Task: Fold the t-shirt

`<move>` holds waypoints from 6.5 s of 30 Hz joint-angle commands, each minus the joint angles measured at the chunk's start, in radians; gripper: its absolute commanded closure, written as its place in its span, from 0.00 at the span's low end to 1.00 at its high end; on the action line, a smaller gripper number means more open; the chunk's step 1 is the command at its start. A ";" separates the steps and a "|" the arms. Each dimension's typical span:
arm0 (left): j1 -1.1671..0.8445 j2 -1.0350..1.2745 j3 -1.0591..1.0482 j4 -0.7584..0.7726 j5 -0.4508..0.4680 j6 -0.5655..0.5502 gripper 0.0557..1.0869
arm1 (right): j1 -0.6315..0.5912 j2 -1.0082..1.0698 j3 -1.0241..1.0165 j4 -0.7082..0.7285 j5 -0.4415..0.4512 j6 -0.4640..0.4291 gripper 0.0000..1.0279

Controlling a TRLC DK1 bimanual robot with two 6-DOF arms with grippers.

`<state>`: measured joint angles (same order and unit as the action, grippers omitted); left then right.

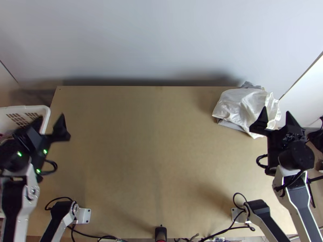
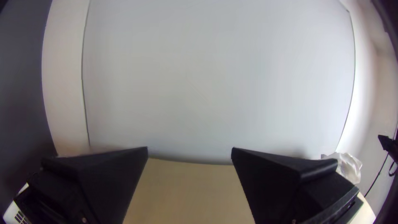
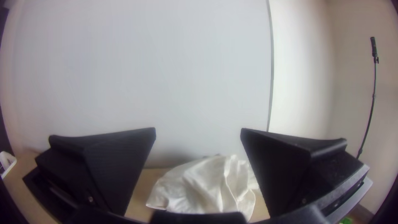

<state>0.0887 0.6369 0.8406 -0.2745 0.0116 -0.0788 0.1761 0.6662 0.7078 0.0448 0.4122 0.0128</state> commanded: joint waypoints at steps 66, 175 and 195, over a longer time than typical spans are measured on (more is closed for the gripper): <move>0.953 0.912 0.163 -0.069 -0.004 0.353 0.05 | 0.088 0.444 0.297 -0.240 0.023 -0.039 0.07; 1.137 1.035 0.374 -0.373 0.406 0.639 0.05 | 0.045 0.398 0.239 -0.264 0.051 -0.011 0.05; 1.203 1.230 0.301 -0.169 0.266 0.514 0.05 | 0.045 0.394 0.234 -0.168 0.053 -0.043 0.05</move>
<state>1.2358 1.8084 1.1660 -0.5121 0.2604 0.5228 0.2214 1.0599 0.9394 -0.1753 0.4637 -0.0204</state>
